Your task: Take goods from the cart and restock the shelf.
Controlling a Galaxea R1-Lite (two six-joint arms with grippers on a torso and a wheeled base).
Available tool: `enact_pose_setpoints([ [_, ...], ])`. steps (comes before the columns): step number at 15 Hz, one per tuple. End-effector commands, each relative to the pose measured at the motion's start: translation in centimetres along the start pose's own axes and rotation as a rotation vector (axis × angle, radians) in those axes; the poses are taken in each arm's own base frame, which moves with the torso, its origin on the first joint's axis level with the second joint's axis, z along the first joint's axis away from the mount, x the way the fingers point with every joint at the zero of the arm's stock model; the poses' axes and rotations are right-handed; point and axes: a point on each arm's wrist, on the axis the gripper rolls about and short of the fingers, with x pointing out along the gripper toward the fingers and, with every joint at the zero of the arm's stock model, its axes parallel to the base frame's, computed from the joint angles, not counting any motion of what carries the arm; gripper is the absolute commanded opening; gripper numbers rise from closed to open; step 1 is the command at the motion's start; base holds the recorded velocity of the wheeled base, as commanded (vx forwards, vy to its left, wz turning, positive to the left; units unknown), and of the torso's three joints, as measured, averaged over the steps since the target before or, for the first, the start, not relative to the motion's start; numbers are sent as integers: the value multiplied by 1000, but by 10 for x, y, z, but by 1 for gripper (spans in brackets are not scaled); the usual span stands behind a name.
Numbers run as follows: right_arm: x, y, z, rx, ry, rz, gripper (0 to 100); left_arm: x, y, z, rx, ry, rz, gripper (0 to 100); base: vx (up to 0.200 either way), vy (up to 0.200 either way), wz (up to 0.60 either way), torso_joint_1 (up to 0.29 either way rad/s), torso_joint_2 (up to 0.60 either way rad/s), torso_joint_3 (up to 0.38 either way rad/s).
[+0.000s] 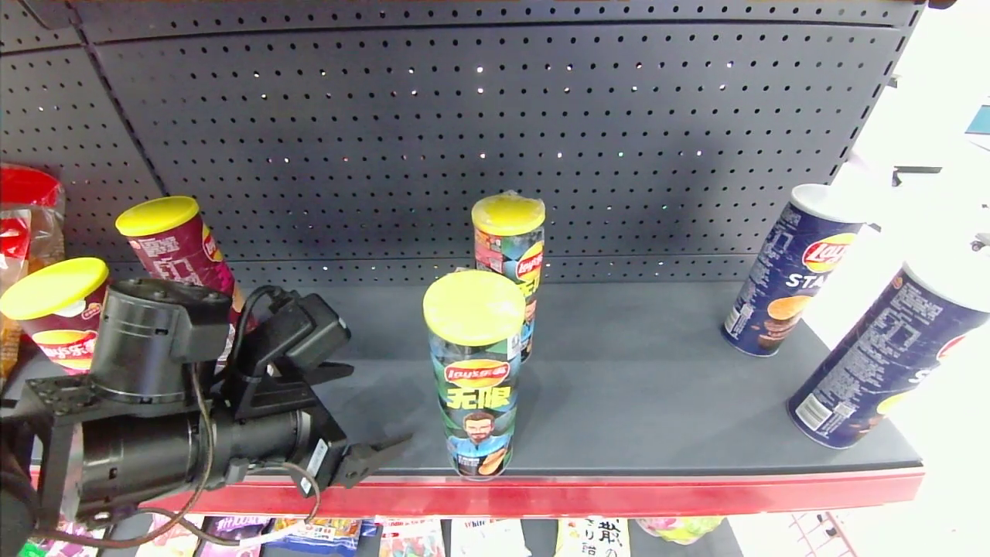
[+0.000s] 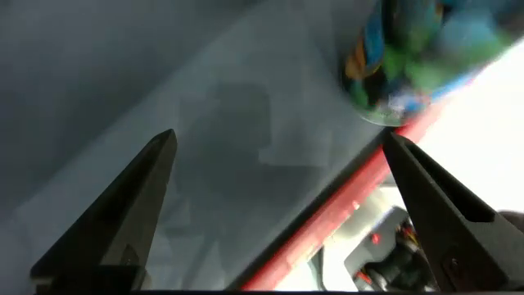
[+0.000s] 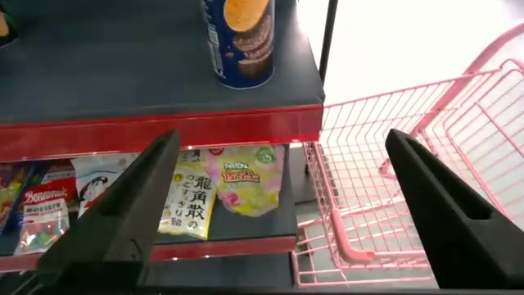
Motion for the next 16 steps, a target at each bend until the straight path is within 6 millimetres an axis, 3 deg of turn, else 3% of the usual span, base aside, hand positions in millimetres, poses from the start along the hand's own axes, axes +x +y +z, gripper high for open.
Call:
enact_pose_setpoints([
  [1,6,1,-14,-16,19,18,100,11,-2,-3,2,33,-17,100,0,0,0,0,0,0],
  [4,9,4,-16,-46,-10,88,100,16,-1,-1,1,37,-18,100,0,0,0,0,0,0],
  [9,9,4,-16,-45,-10,88,100,33,1,13,11,19,-29,100,0,0,0,0,0,0],
  [16,9,4,-16,-45,-10,88,100,41,-2,17,18,23,-45,100,0,0,0,0,0,0],
])
